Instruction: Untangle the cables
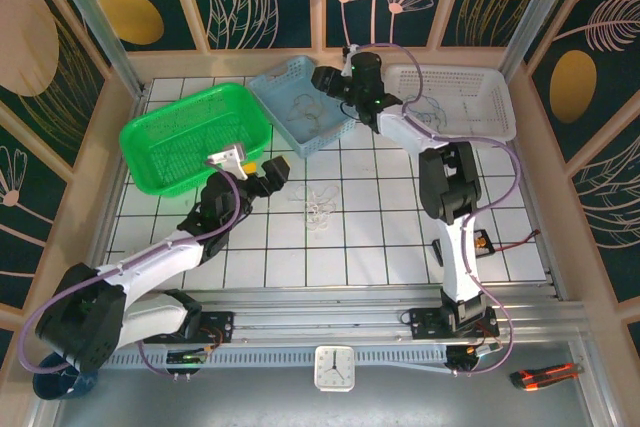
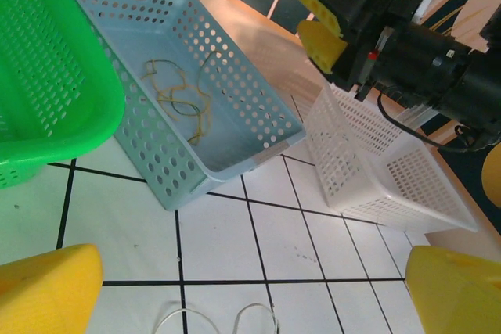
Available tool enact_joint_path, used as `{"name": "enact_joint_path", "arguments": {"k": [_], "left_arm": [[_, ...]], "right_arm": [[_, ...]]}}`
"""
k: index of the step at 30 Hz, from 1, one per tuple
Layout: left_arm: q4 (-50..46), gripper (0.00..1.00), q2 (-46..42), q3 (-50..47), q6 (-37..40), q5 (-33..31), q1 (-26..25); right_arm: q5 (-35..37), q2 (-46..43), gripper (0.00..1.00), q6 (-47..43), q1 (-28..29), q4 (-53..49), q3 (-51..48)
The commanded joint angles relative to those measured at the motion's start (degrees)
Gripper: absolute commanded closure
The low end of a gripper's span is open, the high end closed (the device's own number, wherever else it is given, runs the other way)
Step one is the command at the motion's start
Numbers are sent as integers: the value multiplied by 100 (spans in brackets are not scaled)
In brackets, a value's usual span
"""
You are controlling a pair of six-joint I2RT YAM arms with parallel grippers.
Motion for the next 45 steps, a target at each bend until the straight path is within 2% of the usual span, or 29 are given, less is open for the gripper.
{"name": "enact_joint_path", "arguments": {"k": [1,5,9,13,17,22,26,31,38,45], "left_arm": [[6,1,87,223,-206,163,46],[2,1,226,284,-224,285,51],[-53,1,421,393,-135,455,51],[-327,1,588,576,15,597,51],[-773,1,678,772,161,710,55],[-1402,1,827,1008,288,991,63],[-1847,1,1119,1243,383,1134,73],[-2005,1,1478,1375,123,1239,107],[-1173,1,1387,858,-830,1851,472],[-949,4,1512,691,-998,2219,568]], "right_arm": [[-330,-412,49,-153,-9,25,-40],[-372,-1229,49,-101,-6,517,-1163],[-372,-2282,49,44,4,1191,-2757],[-309,-3233,49,51,86,1446,-4137],[-63,-3974,49,-302,364,1128,-5131],[303,-4589,48,-645,1020,637,-5982],[610,-4649,48,-611,1633,558,-6289],[966,-4112,48,-656,2098,494,-6015],[1279,-3628,48,-890,2263,381,-5763],[1008,-3593,47,-806,2265,669,-6004]]}}
